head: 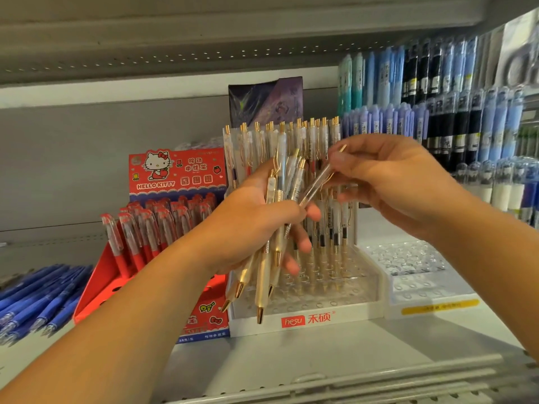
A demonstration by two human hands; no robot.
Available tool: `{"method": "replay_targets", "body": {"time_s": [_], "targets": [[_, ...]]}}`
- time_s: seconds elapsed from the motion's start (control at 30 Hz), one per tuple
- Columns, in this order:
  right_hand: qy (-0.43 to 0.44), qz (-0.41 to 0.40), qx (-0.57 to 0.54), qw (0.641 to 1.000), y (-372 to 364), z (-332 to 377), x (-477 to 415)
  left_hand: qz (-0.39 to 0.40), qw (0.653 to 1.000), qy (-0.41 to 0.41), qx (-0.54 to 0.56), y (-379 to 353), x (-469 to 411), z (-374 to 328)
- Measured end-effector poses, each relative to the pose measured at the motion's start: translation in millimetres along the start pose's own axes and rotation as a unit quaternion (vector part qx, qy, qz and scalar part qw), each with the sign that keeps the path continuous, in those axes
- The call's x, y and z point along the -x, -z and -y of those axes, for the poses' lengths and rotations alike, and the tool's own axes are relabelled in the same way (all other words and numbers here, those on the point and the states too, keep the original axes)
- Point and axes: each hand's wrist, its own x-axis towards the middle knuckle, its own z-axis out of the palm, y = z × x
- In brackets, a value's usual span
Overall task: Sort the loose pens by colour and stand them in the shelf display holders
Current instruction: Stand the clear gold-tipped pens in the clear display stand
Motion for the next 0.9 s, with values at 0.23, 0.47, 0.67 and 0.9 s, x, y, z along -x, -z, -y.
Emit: {"method": "replay_targets", "body": {"time_s": [0.23,0.47,0.67,0.9], "targets": [[0.03,-0.108,-0.068,0.991,16,8,-6,-0.022,1.0,-0.019,0.006,3,0,0],[0.065,-0.144,0.128,0.979,10,3,-3,-0.046,0.998,-0.044,-0.022,6,1,-1],[0.064,-0.132,0.222,0.964,8,-3,-2,-0.043,0.998,-0.052,0.003,4,1,-4],[0.033,-0.104,0.237,0.965,7,-6,-2,-0.047,0.997,-0.053,0.008,4,3,-6]]}}
